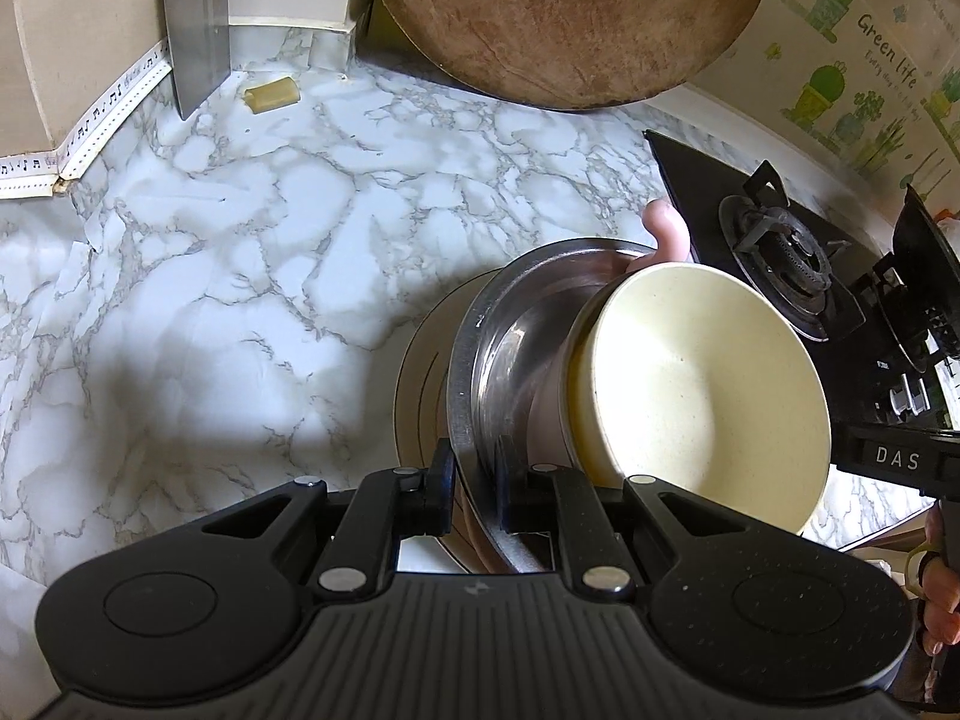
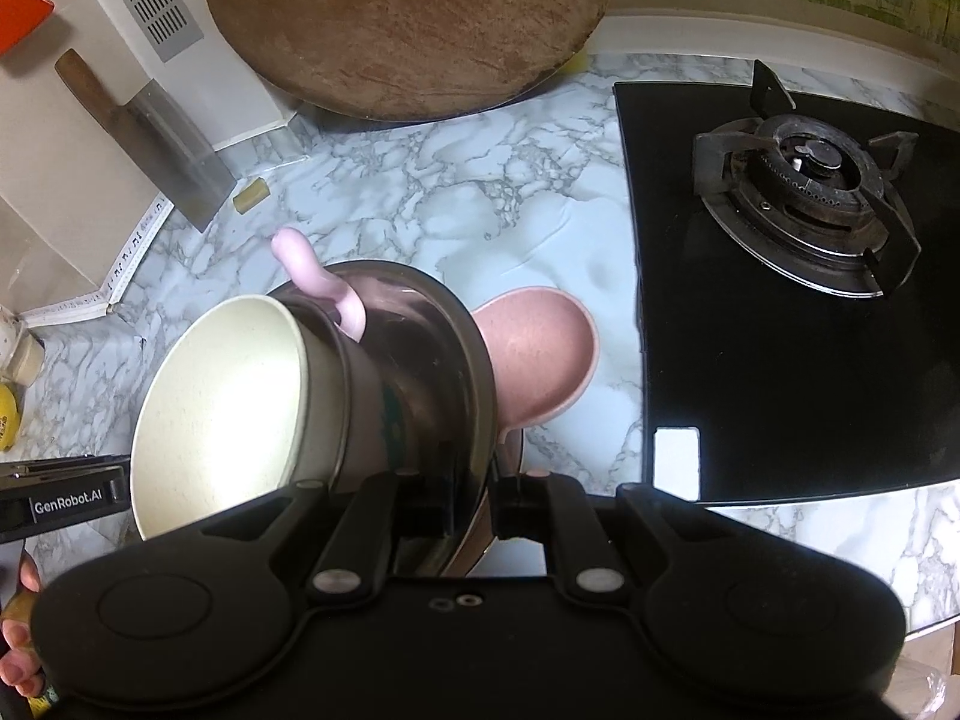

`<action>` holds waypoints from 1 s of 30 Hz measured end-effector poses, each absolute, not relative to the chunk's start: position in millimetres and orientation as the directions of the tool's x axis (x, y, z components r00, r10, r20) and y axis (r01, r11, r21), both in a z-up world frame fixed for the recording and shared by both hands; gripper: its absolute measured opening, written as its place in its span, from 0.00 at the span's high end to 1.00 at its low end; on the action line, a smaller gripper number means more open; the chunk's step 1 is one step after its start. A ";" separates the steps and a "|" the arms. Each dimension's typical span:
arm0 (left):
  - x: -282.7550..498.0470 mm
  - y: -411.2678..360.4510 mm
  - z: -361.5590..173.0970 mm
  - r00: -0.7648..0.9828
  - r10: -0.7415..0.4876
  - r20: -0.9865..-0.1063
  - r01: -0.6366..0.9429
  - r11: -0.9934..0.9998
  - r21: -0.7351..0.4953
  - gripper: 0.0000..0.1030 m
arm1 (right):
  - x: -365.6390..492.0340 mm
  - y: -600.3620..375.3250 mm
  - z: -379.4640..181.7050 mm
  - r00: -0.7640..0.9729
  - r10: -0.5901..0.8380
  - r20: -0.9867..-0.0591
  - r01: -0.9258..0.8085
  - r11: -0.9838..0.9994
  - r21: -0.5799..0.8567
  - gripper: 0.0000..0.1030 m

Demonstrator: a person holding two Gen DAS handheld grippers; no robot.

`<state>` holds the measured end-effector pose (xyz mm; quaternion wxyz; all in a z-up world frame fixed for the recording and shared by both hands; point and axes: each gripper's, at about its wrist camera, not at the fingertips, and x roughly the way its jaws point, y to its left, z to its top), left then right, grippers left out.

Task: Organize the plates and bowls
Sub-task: 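Lift the nested steel bowl stack with both grippers and carry it over the pink tray, then lower the bowl stack onto the pink tray and open both grippers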

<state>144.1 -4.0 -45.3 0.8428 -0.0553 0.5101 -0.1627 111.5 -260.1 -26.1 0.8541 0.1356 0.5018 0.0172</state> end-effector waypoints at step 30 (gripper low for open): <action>151.2 2.5 -49.2 0.429 -0.332 -0.840 0.207 0.941 -0.266 0.88 | 108.0 -262.7 -27.8 0.512 0.143 -0.847 0.140 0.959 0.247 0.72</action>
